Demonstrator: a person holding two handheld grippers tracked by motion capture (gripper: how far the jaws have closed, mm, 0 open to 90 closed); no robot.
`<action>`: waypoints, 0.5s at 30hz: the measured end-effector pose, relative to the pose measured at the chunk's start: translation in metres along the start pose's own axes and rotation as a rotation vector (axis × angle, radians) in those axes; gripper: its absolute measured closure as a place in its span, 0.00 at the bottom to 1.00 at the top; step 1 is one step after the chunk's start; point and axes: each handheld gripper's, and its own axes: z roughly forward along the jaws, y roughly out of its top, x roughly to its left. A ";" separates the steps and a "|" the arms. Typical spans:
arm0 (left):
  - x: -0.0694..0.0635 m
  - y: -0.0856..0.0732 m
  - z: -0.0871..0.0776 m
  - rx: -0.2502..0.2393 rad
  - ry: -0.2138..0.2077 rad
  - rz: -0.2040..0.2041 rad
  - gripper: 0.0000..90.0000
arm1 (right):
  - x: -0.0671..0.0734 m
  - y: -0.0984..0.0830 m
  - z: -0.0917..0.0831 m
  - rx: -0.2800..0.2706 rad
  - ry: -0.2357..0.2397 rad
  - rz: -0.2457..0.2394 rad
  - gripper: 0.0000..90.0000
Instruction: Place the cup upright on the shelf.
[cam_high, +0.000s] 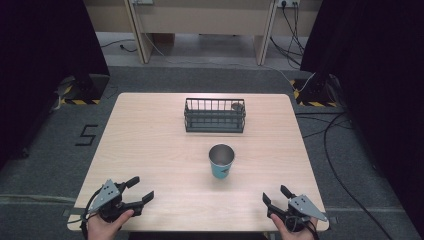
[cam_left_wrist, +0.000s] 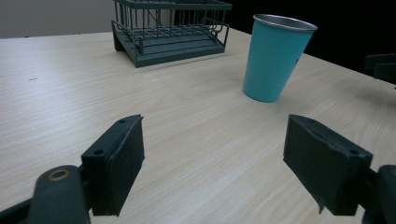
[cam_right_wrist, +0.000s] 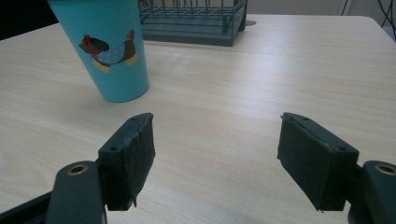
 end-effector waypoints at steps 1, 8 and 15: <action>-0.001 0.000 0.000 0.000 -0.002 0.005 0.22 | 0.001 0.000 0.001 -0.002 0.002 -0.008 0.31; -0.006 0.005 0.002 -0.013 -0.024 0.001 0.21 | 0.003 0.003 0.004 -0.005 0.022 -0.012 0.30; -0.013 0.014 0.009 -0.016 -0.064 0.017 0.21 | 0.005 0.008 0.007 -0.022 0.039 -0.032 0.29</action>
